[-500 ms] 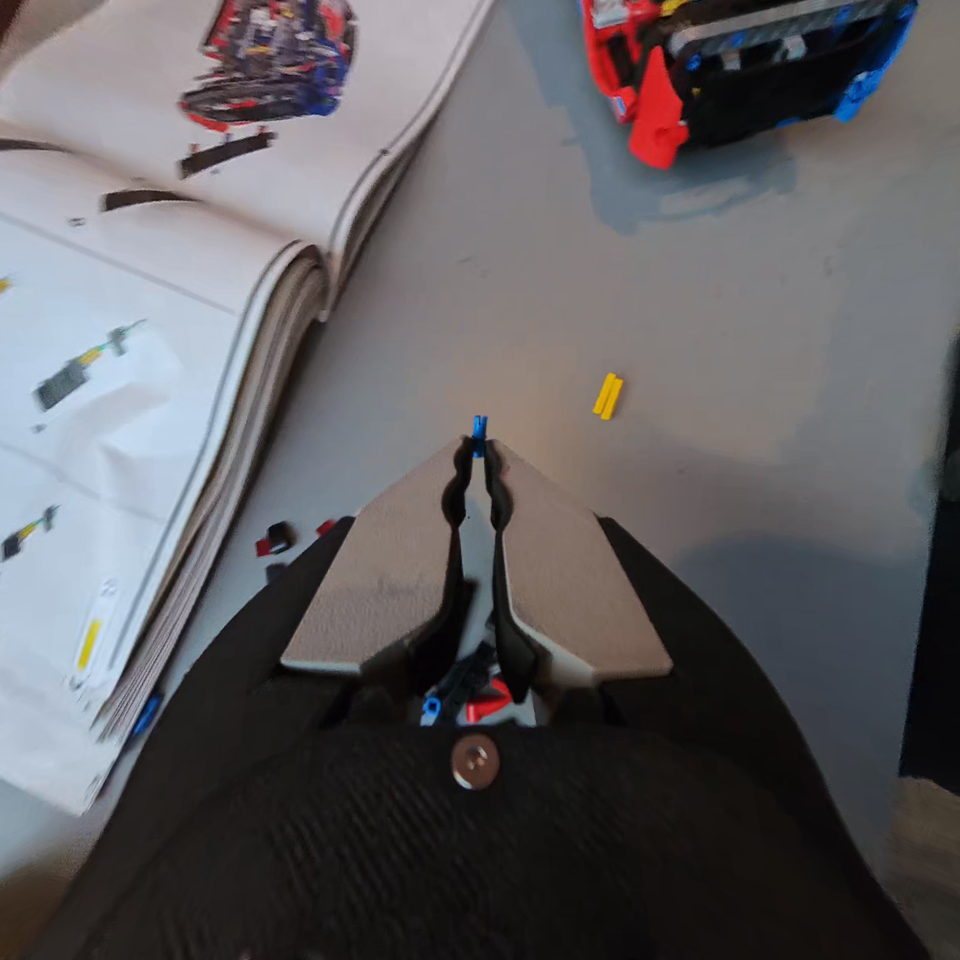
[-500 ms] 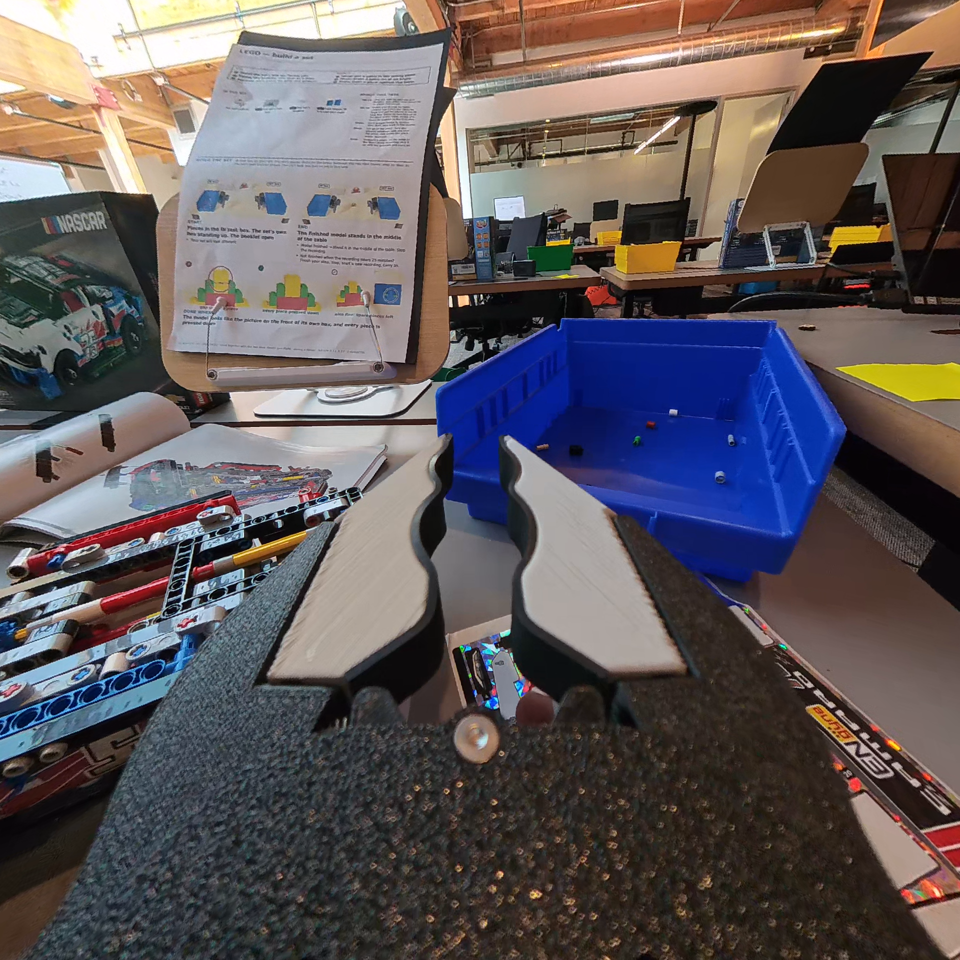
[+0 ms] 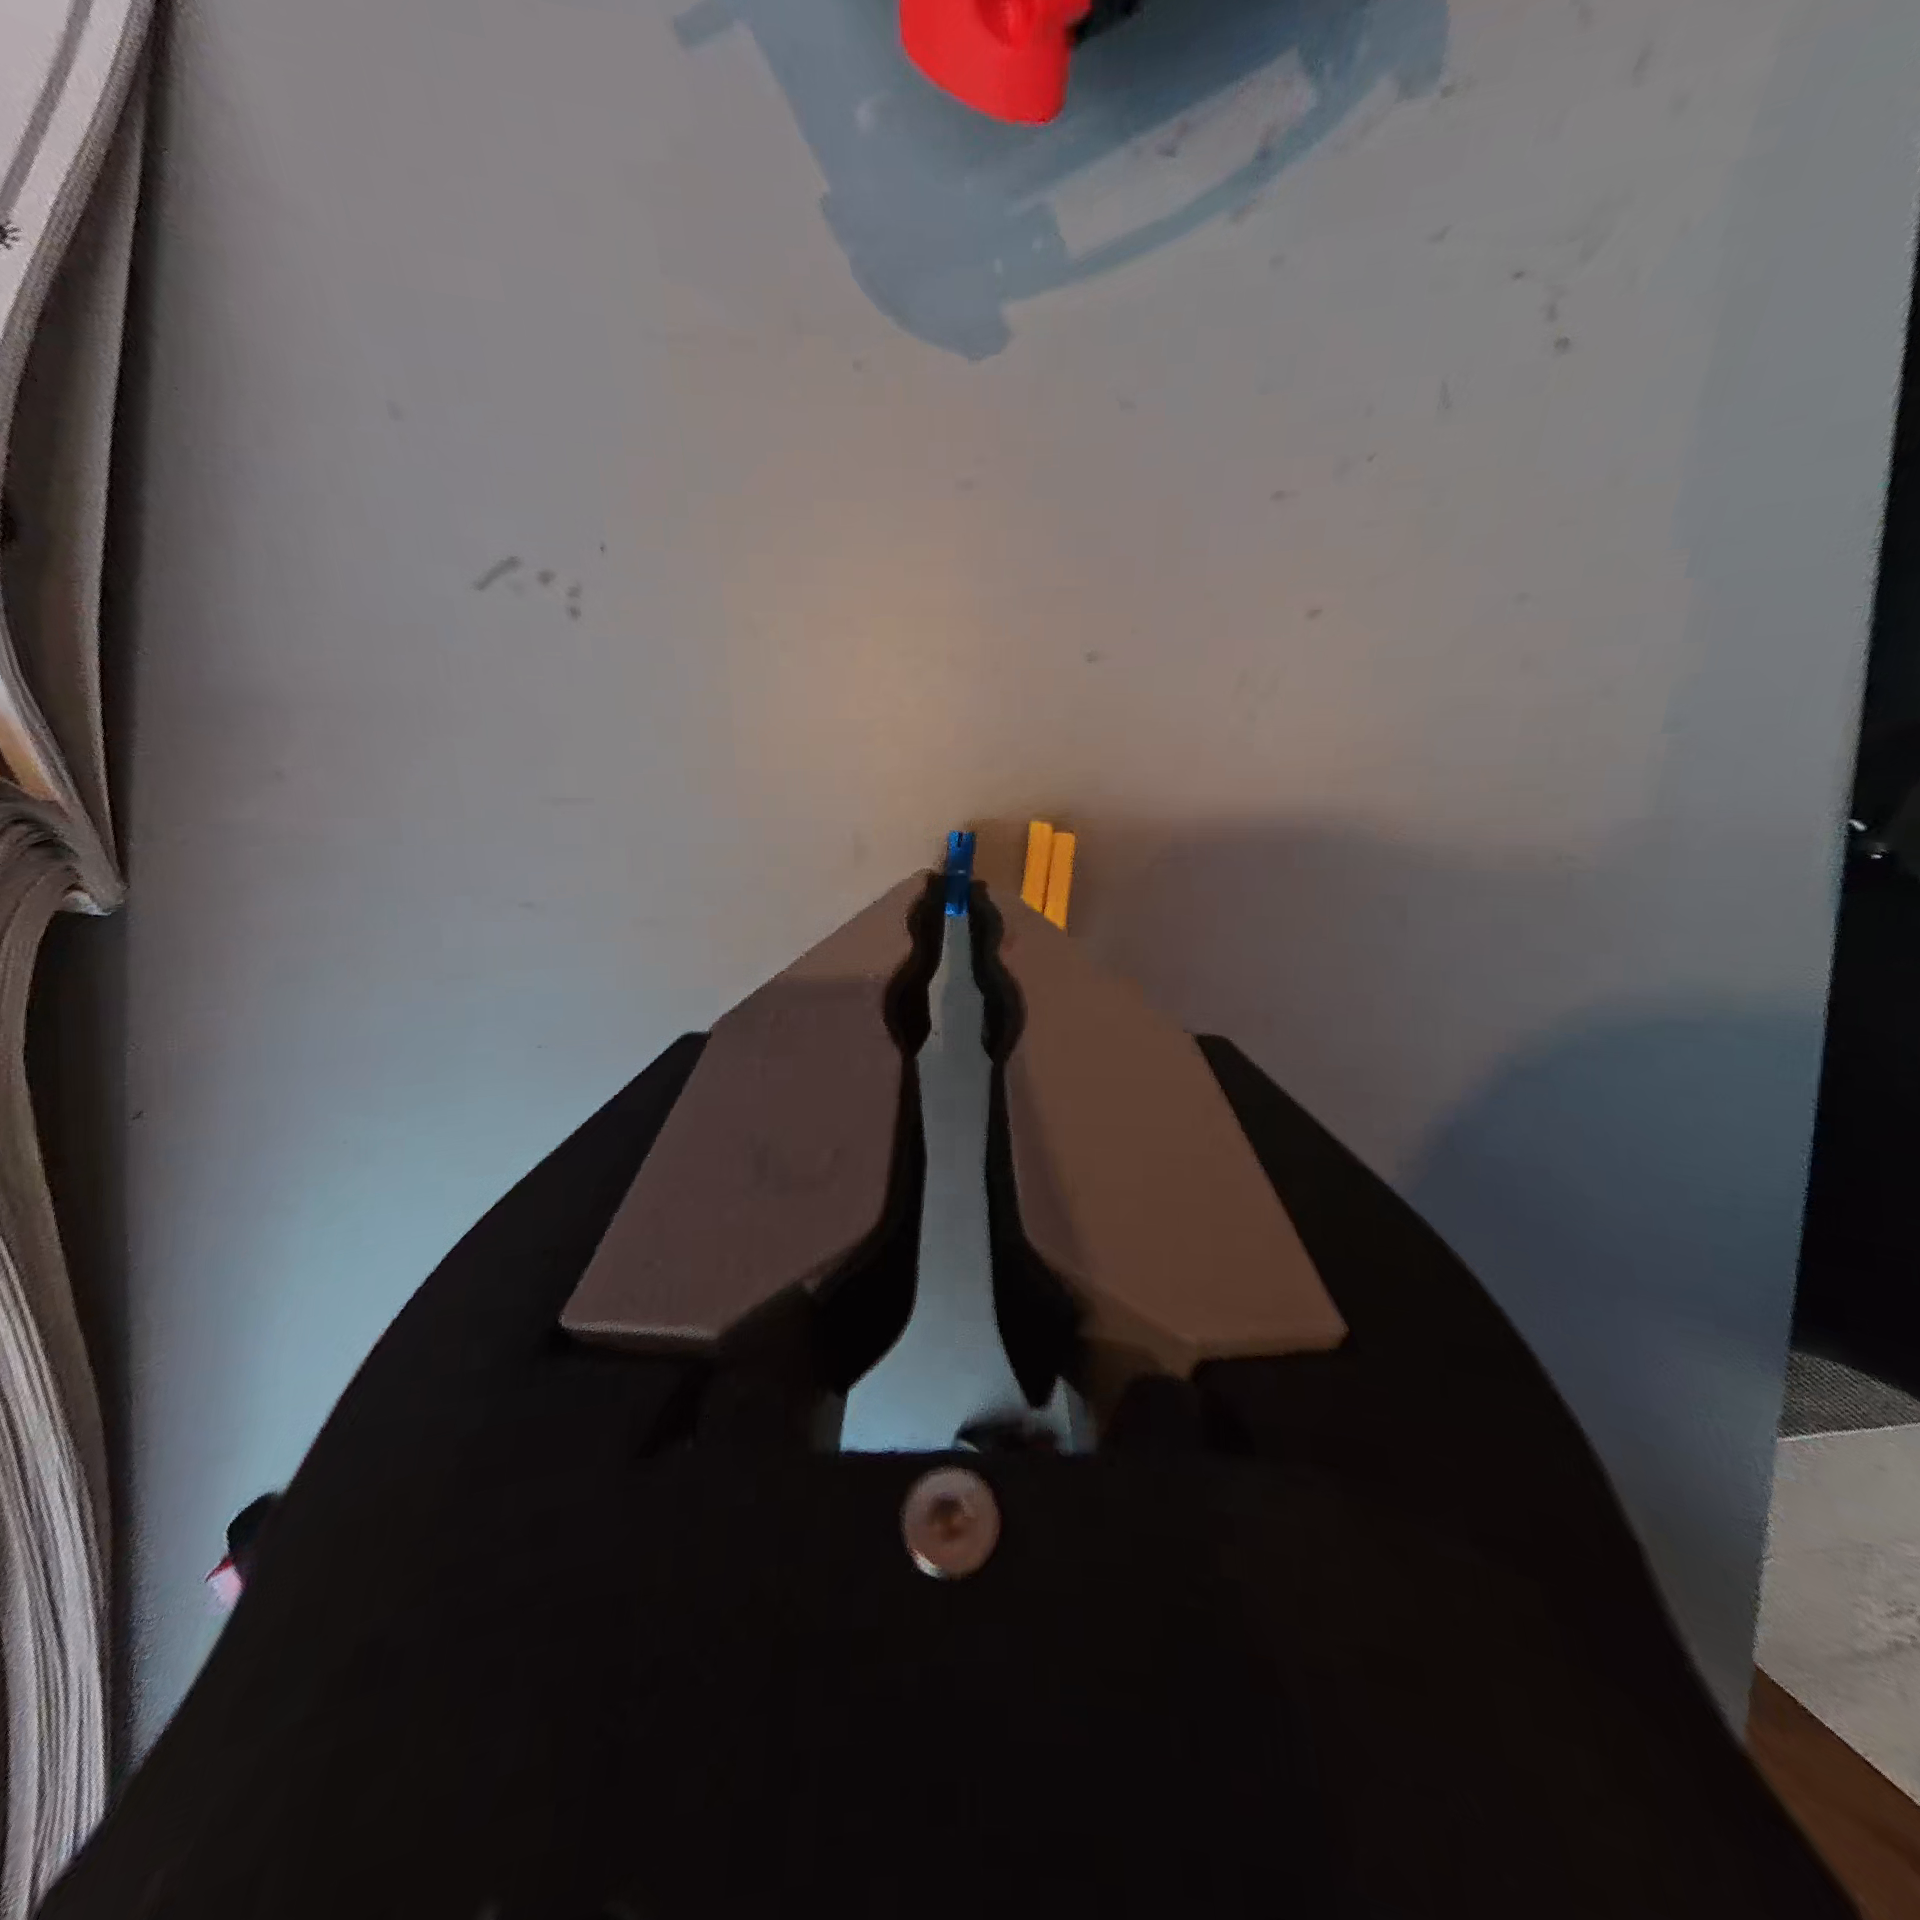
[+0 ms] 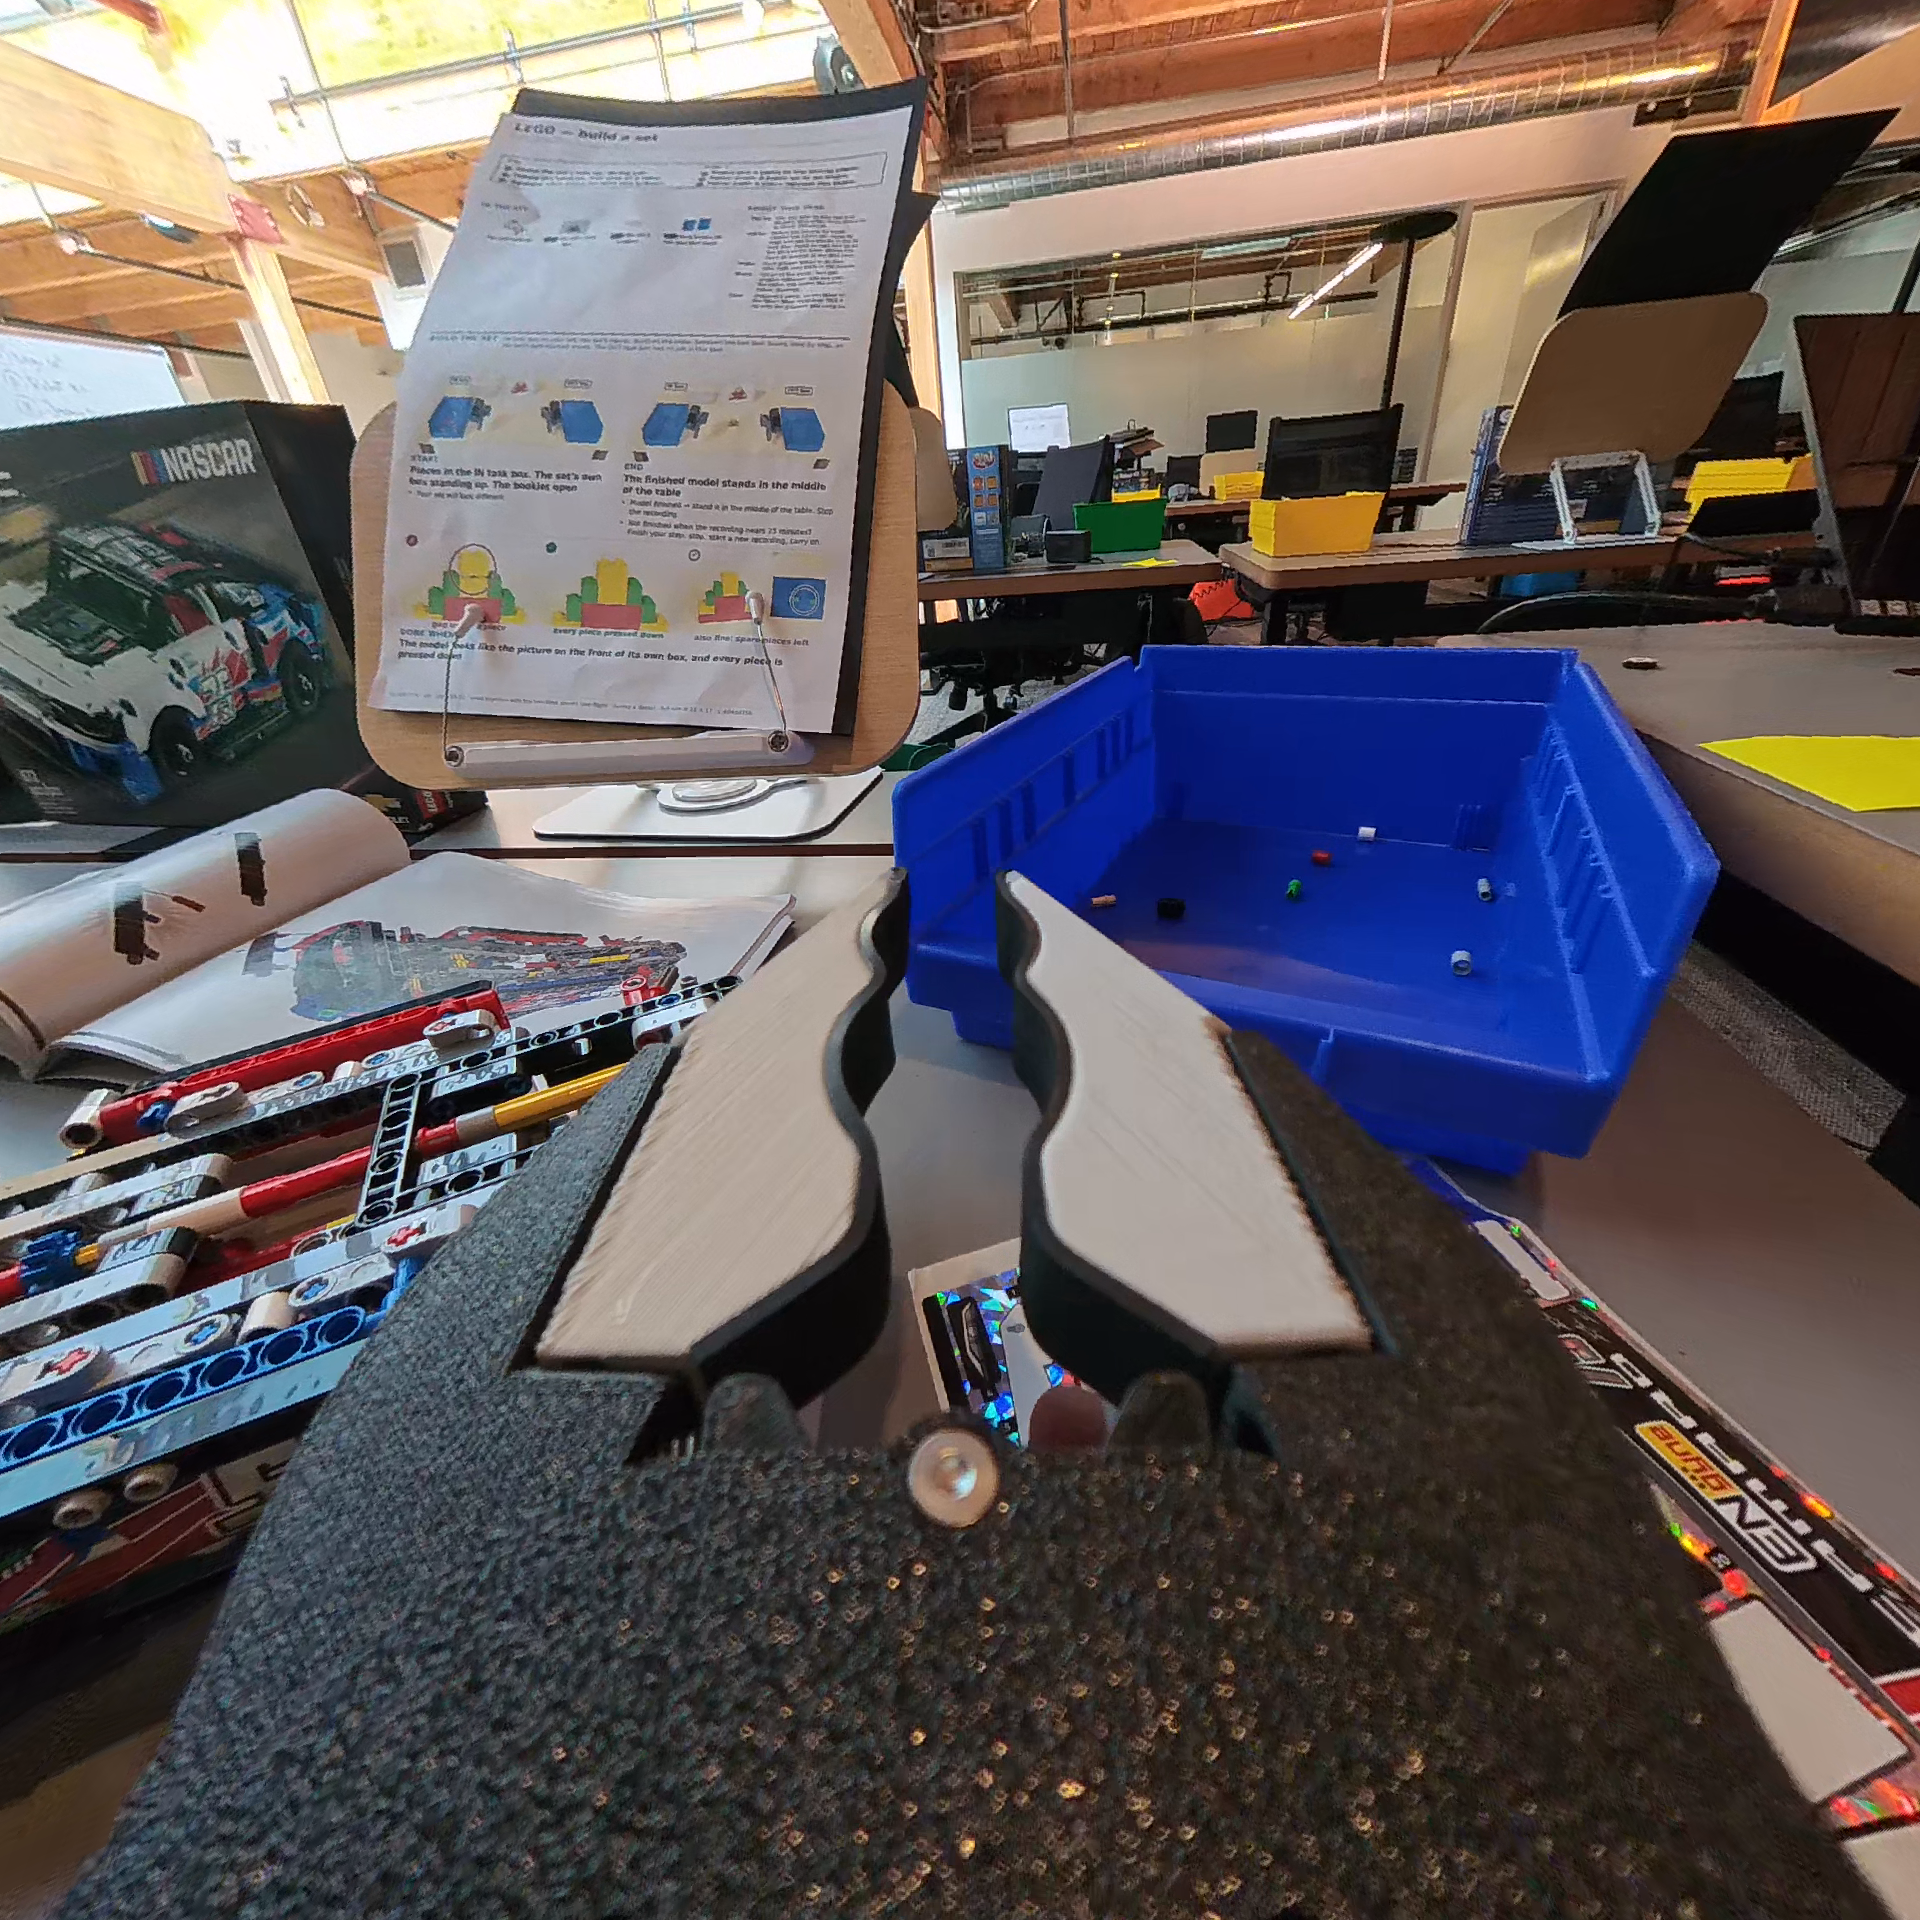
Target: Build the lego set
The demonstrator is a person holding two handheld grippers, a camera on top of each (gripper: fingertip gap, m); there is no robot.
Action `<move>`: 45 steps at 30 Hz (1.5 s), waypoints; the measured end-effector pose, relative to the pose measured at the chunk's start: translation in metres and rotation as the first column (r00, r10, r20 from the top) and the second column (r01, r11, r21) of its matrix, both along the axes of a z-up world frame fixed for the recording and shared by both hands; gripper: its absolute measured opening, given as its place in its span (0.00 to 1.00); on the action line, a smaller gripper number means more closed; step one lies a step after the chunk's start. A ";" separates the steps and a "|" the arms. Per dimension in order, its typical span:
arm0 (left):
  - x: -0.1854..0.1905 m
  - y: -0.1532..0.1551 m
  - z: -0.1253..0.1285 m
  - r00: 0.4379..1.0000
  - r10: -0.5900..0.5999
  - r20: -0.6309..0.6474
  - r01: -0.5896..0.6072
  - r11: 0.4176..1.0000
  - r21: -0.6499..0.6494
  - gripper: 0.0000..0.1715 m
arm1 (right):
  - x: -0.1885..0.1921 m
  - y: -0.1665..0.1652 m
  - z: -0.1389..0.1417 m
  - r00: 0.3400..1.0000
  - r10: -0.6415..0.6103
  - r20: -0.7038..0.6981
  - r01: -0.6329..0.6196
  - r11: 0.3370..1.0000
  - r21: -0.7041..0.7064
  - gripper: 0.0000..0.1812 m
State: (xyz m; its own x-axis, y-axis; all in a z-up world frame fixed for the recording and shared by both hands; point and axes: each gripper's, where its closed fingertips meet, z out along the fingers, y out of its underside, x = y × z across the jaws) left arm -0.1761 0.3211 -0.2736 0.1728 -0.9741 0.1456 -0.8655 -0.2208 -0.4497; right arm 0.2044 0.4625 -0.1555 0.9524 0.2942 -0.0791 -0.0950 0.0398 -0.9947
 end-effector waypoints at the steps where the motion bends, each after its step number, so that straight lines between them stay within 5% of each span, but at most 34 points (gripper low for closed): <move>1: 0.001 0.001 0.000 1.000 0.005 0.002 -0.005 1.000 -0.001 0.01 | 0.000 0.000 0.000 1.000 0.000 -0.001 0.000 1.000 -0.001 0.09; 14: -0.007 -0.002 0.024 0.973 0.155 0.170 -0.153 0.988 -0.023 0.06 | -0.002 0.001 -0.002 1.000 0.001 0.003 -0.001 1.000 -0.015 0.08; 20: -0.036 -0.007 0.064 0.896 0.282 0.343 -0.315 0.948 0.041 0.08 | -0.004 0.001 -0.003 1.000 0.003 0.021 -0.002 1.000 -0.017 0.08; 24: -0.094 0.005 0.076 0.797 0.469 0.379 -0.541 0.835 0.103 0.09 | -0.005 0.001 -0.003 0.999 0.004 0.032 -0.004 1.000 -0.017 0.07; 28: -0.171 0.019 0.083 0.645 0.660 0.386 -0.753 0.636 0.170 0.13 | -0.004 0.002 -0.003 1.000 0.003 0.027 -0.002 1.000 -0.021 0.07; 32: -0.217 0.019 0.080 0.559 0.740 0.374 -0.827 0.528 0.193 0.11 | -0.004 0.003 -0.004 0.999 -0.007 0.038 0.008 1.000 -0.027 0.07; 45: -0.196 0.042 0.059 0.707 0.660 0.253 -0.707 0.665 0.240 0.00 | -0.006 0.003 -0.005 0.998 -0.009 0.057 0.010 1.000 -0.026 0.07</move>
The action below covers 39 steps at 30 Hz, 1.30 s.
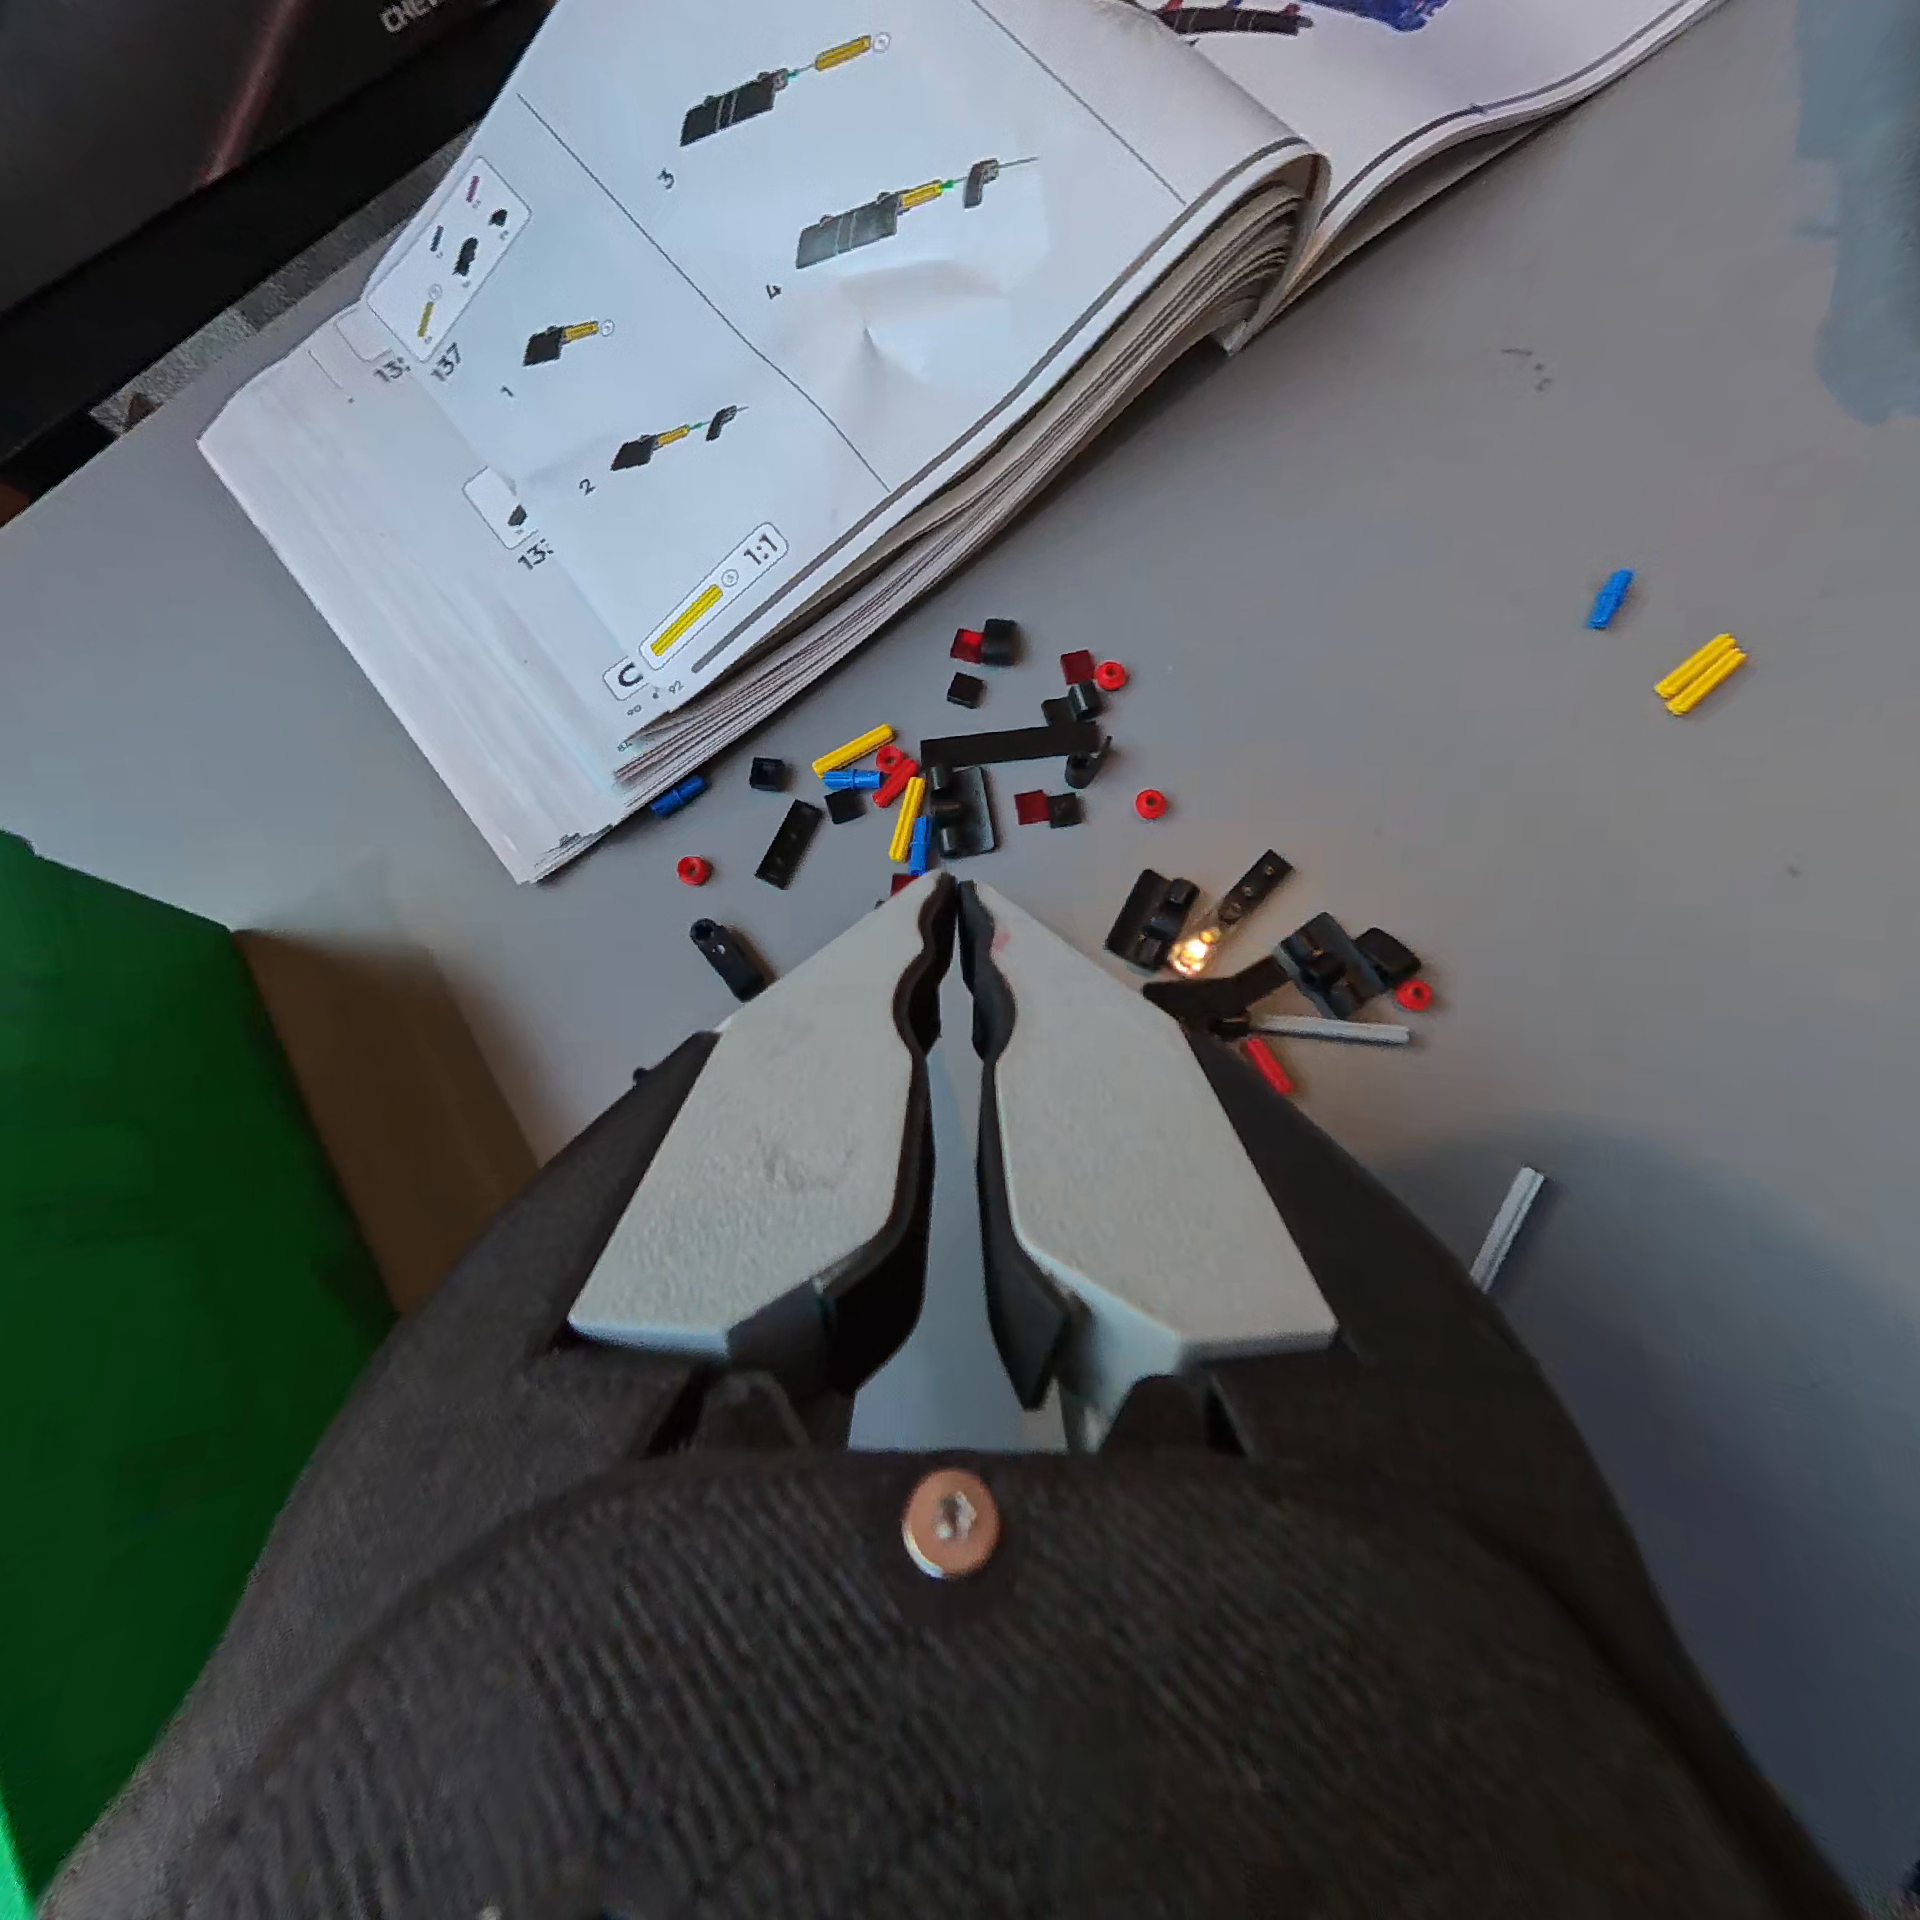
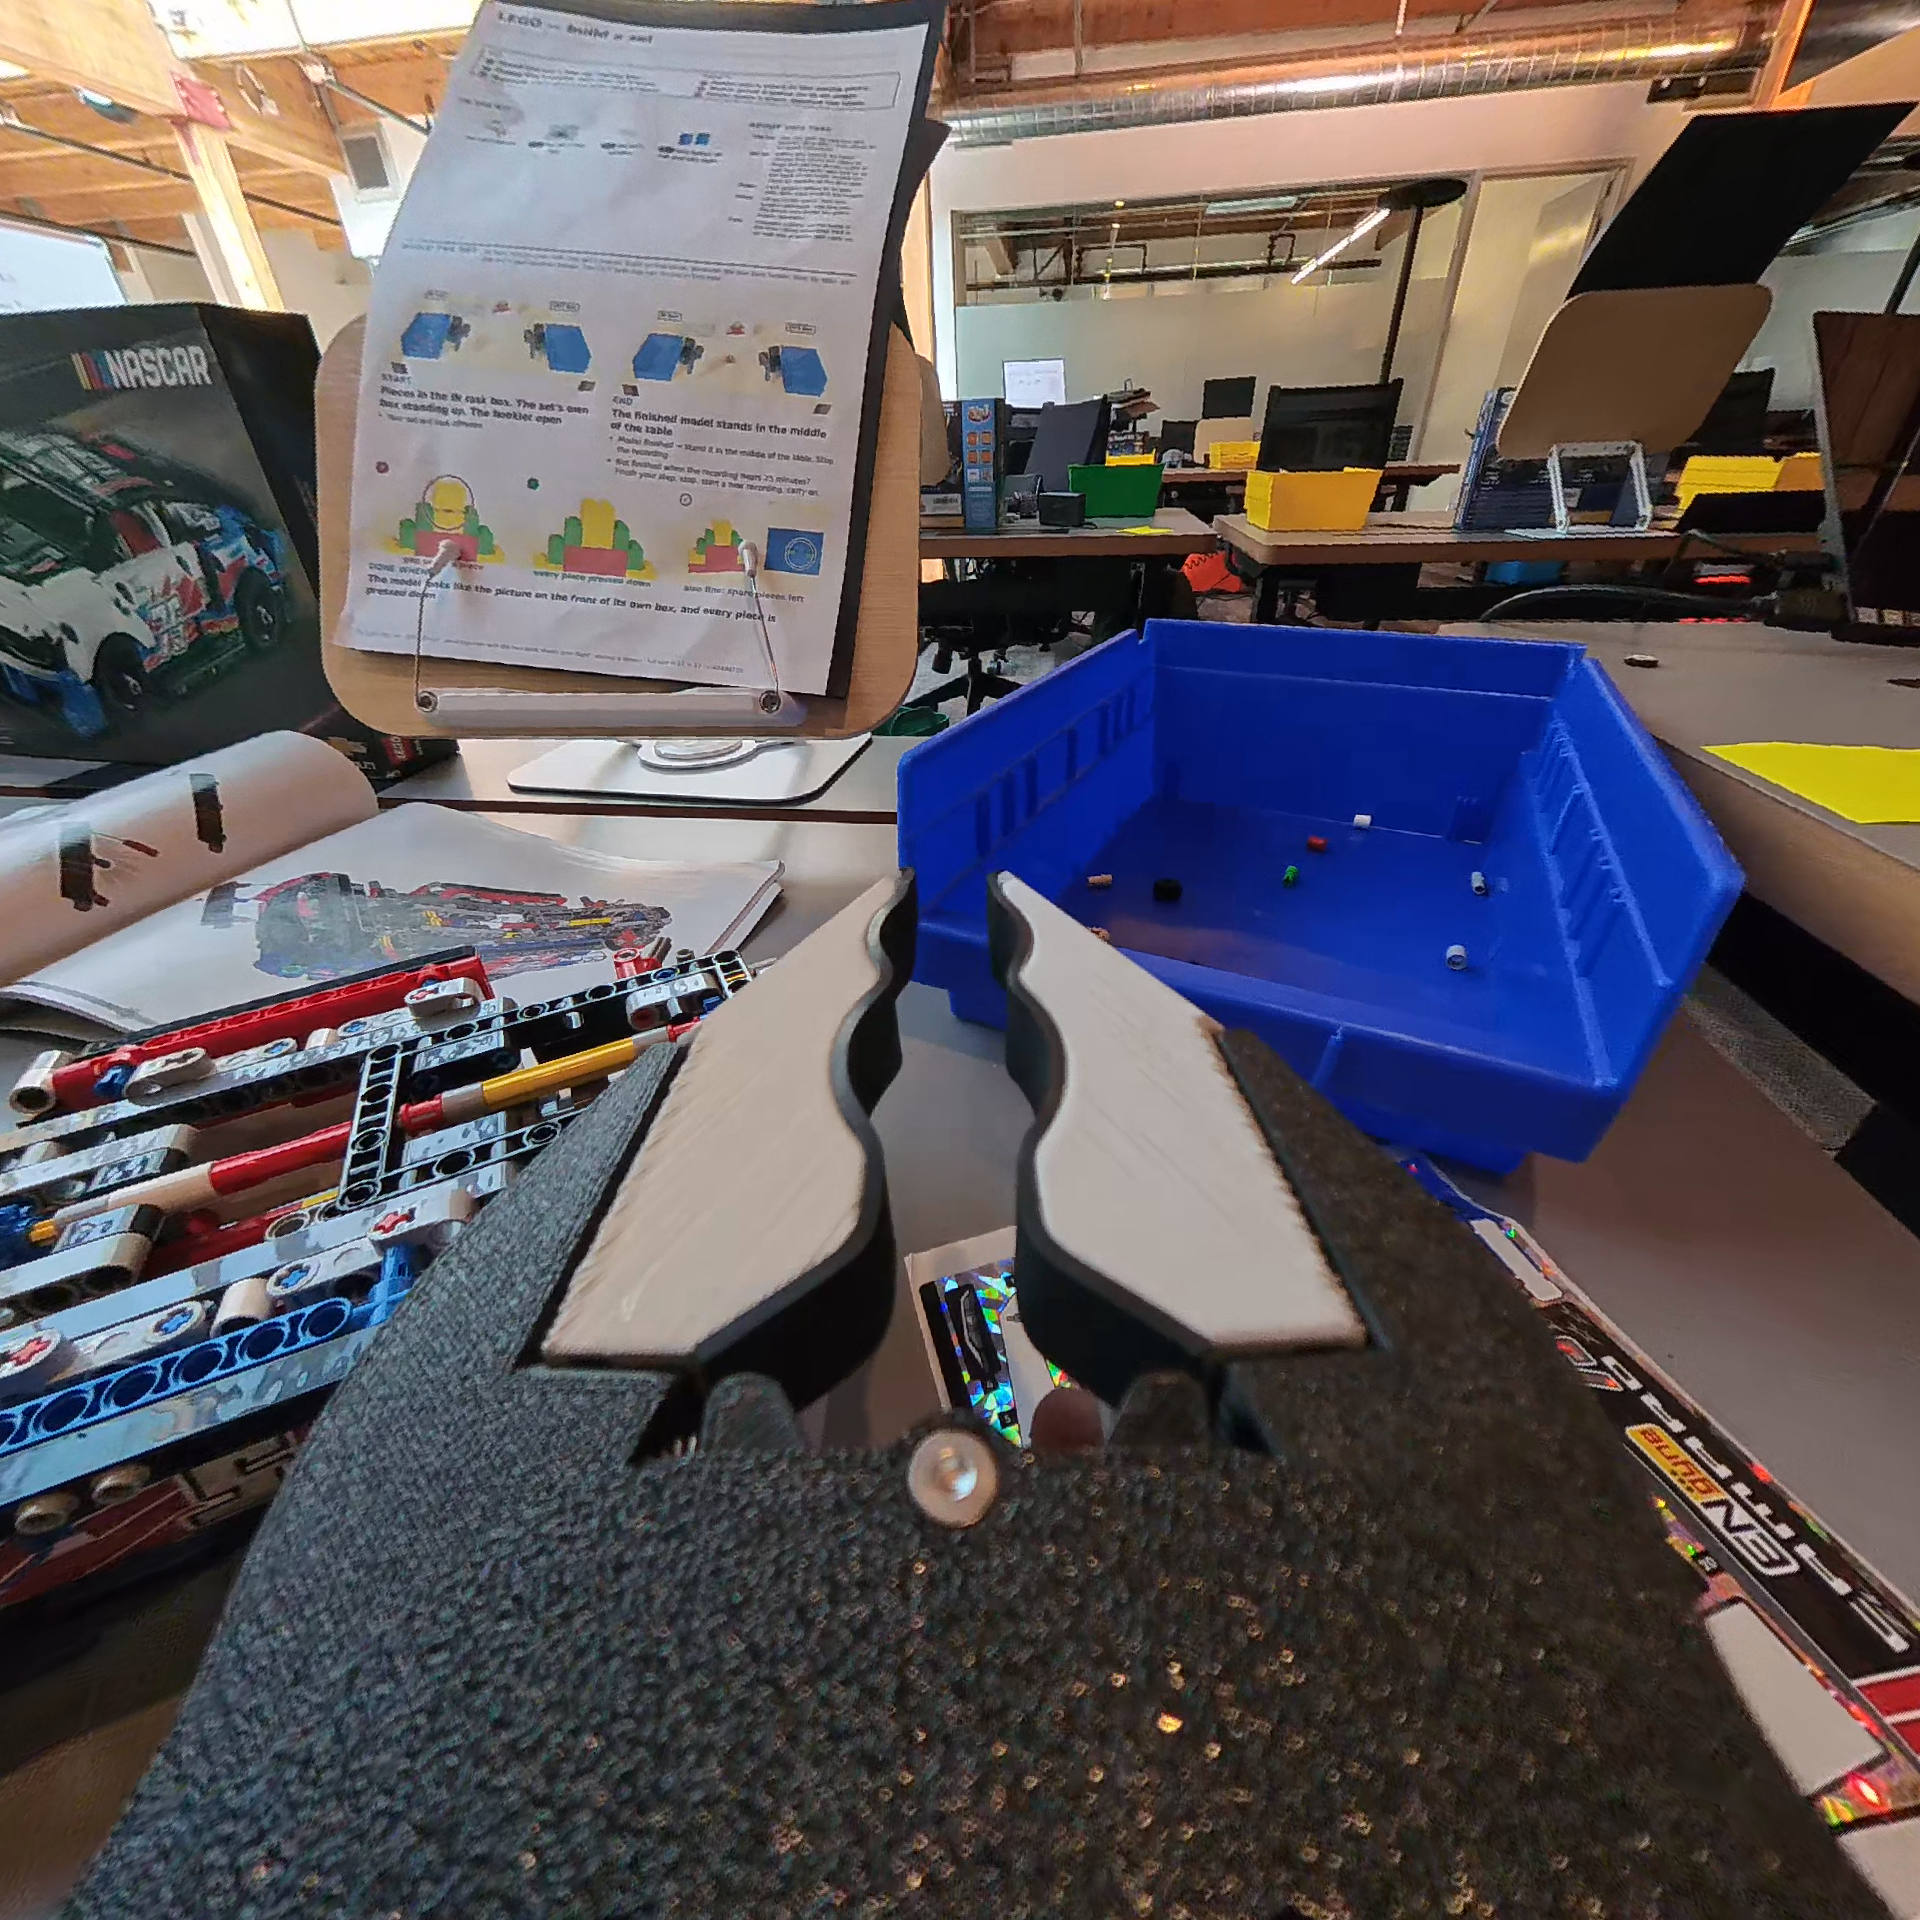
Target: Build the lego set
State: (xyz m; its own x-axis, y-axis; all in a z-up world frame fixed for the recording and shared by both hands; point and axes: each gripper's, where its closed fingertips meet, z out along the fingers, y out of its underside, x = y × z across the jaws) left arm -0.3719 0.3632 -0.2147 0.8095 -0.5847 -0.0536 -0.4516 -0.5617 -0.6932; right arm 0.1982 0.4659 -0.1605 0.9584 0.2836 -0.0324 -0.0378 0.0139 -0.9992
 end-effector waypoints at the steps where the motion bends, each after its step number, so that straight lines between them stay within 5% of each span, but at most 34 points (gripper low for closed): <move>1: 0.003 0.000 0.000 1.000 -0.016 0.001 0.016 1.000 -0.016 0.00 | 0.000 0.000 0.000 1.000 0.000 -0.003 0.000 1.000 0.002 0.07; 5: 0.022 -0.019 -0.003 0.986 -0.163 -0.015 0.161 0.981 -0.107 0.00 | 0.002 -0.001 0.001 1.000 0.004 -0.020 -0.004 1.000 0.007 0.07; 12: 0.034 -0.059 -0.027 0.958 -0.271 -0.090 0.239 0.934 -0.264 0.00 | 0.007 -0.002 0.004 0.998 0.007 -0.068 -0.006 1.000 0.016 0.07; 39: 0.042 -0.074 -0.049 0.963 -0.233 -0.132 0.190 0.942 -0.278 0.01 | 0.004 -0.003 0.003 0.998 0.013 -0.056 -0.012 1.000 0.012 0.07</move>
